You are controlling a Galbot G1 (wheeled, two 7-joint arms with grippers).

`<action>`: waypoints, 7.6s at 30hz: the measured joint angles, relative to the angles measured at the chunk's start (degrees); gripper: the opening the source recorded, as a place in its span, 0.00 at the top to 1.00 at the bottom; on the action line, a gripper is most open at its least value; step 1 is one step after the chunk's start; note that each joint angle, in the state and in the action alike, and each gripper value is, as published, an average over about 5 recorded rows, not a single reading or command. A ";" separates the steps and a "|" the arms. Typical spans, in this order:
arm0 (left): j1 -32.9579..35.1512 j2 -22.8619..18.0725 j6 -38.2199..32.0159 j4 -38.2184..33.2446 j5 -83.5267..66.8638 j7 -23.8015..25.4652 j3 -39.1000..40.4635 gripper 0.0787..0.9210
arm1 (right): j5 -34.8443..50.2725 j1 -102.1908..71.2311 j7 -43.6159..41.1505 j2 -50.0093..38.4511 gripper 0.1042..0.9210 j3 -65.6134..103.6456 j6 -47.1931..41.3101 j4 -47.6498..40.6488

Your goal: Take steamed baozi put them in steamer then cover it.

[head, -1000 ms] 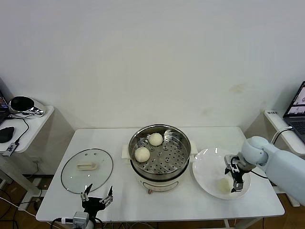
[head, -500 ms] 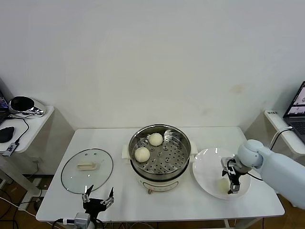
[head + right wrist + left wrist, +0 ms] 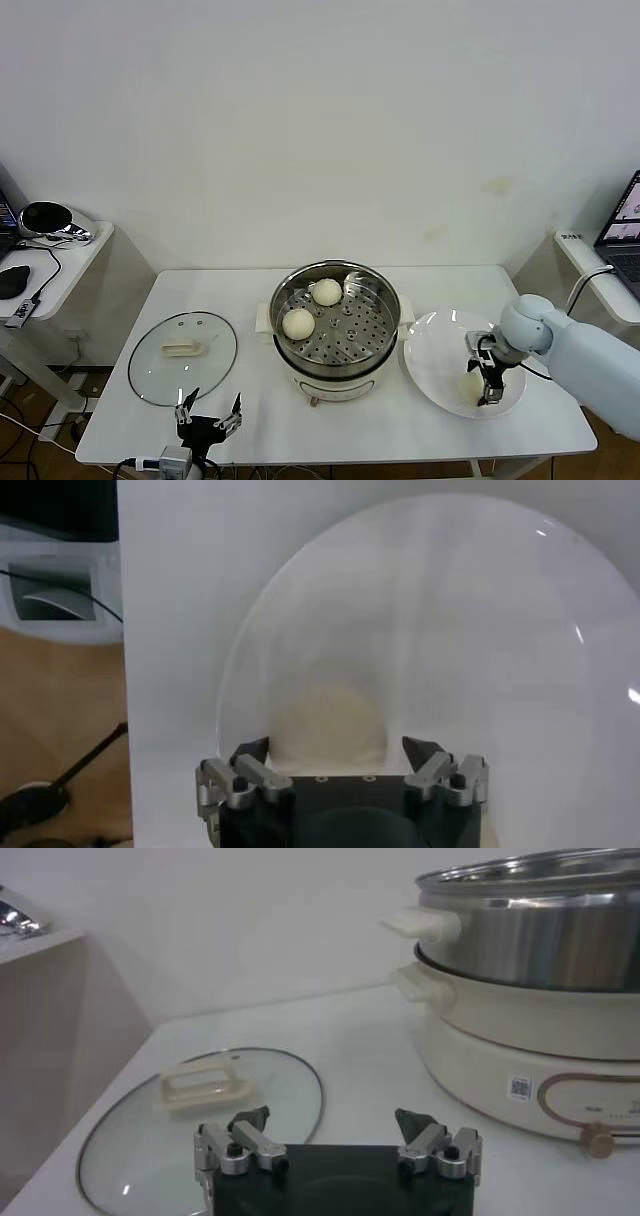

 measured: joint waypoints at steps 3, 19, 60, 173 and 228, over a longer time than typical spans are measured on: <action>-0.06 -0.04 -0.02 0.15 0.02 -0.01 0.06 0.12 | 0.30 0.07 -0.11 -0.20 0.43 0.20 -0.02 0.08; -0.58 -0.01 -0.08 -0.02 0.11 -0.40 1.30 0.12 | 6.30 14.03 -2.72 -0.57 0.47 -5.35 -0.44 0.28; 1.34 -1.84 -1.65 -4.17 0.01 -1.36 1.06 0.12 | 7.65 42.98 -8.94 31.16 0.46 -22.41 50.70 -3.87; 2.47 0.57 -0.85 -1.99 -0.46 -1.00 3.30 0.12 | -0.28 5.30 -2.81 0.48 0.12 4.91 4.26 -8.62; 1.93 0.40 -1.37 1.03 0.10 -1.13 3.57 0.12 | -5.18 3.46 -0.26 7.09 0.43 6.75 8.32 -20.07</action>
